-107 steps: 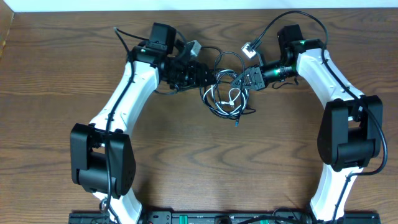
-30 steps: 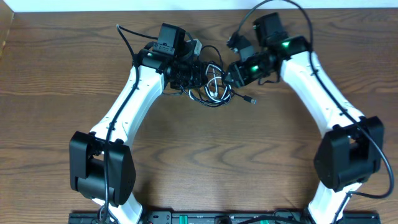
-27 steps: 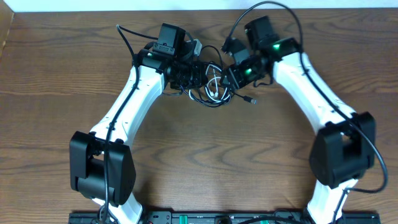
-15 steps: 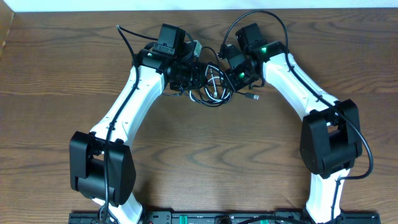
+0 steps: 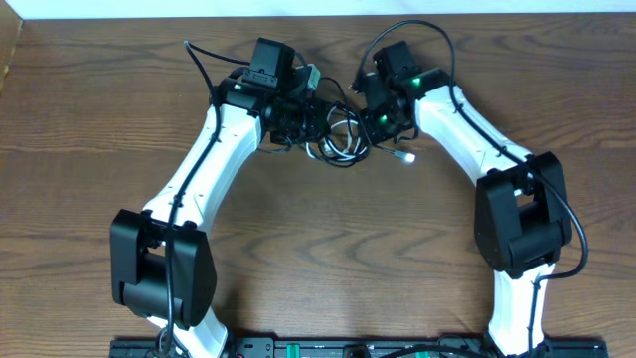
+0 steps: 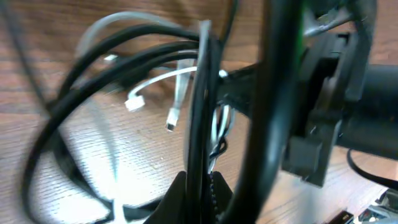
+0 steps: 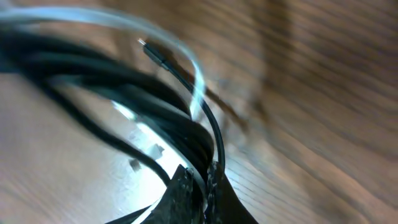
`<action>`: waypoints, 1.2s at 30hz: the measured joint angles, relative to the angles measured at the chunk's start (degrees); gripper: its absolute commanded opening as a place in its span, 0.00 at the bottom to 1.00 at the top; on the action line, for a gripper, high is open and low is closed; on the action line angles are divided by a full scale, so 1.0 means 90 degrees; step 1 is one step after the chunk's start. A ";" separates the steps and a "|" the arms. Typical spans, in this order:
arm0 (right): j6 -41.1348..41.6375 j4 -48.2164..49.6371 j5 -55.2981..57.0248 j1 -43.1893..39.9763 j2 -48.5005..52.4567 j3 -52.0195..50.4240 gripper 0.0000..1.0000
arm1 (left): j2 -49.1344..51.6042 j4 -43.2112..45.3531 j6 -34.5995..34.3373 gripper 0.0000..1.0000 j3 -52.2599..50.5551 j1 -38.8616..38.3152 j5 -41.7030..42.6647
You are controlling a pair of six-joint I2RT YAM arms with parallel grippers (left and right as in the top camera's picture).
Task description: Untangle cables
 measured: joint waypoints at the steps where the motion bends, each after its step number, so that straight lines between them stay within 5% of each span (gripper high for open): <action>1: 0.0100 -0.0007 0.0017 -0.0024 0.0000 0.0000 0.01 | -0.0005 0.0007 0.0002 0.08 0.0000 0.0046 0.0019; 11: 0.1377 -0.0005 -0.0029 -0.0255 -0.0172 -0.0187 0.01 | -0.0806 -0.0032 -0.0017 0.07 -0.0083 0.0328 0.0138; 19: 0.1581 -0.0138 0.1260 -0.1200 0.0061 -0.0712 0.01 | -0.1749 -0.0257 -0.0041 0.07 -0.0039 0.1205 0.0061; 36: -0.0384 0.0073 -0.1627 -0.1222 0.0063 -0.0775 0.01 | -0.1438 -0.0406 -0.0041 0.08 -0.0036 0.0828 0.0041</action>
